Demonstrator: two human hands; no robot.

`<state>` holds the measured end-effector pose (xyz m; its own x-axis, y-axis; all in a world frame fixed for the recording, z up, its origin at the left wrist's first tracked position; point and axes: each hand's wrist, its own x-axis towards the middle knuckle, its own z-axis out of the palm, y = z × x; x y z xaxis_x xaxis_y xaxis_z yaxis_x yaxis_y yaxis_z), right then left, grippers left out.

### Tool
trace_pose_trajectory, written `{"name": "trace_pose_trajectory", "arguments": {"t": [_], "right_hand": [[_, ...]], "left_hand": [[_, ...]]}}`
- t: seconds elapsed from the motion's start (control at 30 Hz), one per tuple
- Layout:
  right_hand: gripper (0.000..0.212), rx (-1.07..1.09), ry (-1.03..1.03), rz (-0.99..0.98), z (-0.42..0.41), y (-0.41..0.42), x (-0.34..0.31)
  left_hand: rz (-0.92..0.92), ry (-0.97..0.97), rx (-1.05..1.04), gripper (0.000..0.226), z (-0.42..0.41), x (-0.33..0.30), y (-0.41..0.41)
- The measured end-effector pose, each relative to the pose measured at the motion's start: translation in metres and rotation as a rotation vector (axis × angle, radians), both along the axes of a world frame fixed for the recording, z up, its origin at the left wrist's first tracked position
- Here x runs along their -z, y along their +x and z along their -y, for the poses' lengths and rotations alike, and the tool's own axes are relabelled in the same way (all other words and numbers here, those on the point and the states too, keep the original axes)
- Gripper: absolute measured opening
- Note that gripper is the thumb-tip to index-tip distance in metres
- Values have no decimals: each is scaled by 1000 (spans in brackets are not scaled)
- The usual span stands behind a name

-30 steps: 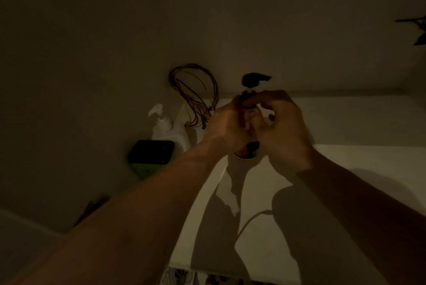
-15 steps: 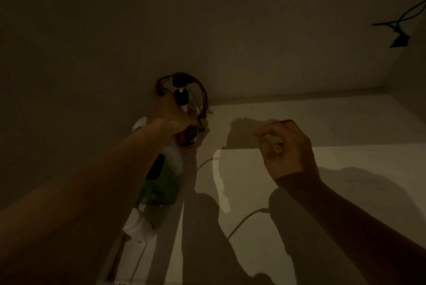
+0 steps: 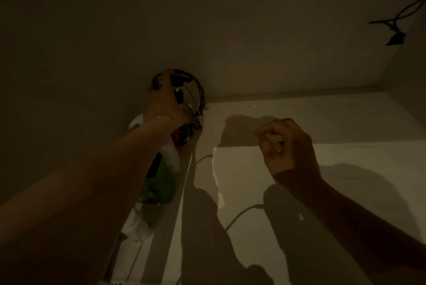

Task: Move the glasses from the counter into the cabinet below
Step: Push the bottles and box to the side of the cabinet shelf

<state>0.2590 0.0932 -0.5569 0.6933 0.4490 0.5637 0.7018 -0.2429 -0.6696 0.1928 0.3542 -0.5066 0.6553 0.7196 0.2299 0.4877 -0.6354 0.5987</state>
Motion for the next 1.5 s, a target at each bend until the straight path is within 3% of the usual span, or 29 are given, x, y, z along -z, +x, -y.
{"name": "trace_pose_trajectory", "arguments": {"t": [0.27, 0.7, 0.83, 0.93, 1.03, 1.23, 1.33, 1.5], "right_hand": [[13, -6, -31, 28, 3, 2, 4], [9, -34, 12, 162, 4, 2, 15], [12, -27, -23, 9, 1, 0, 12], [13, -42, -55, 4, -1, -1, 11], [16, -60, -92, 8, -1, -2, 12], [50, -46, -303, 40, 4, -13, 13], [63, 42, -523, 37, 3, -22, 8], [67, 114, -767, 86, 13, -34, -6]], "left_hand": [[-231, 129, -47, 88, -10, -1, 8], [-384, 279, -282, 90, -91, 28, 8], [-399, 269, -322, 81, -89, 23, 1], [-462, 318, -327, 70, -72, 12, -7], [-531, 339, -303, 74, -50, 1, -15], [-364, 668, -4, 74, 30, -8, -24], [-347, 638, 46, 75, 76, 8, -27], [-356, 496, 90, 72, 136, 36, -40]]}}
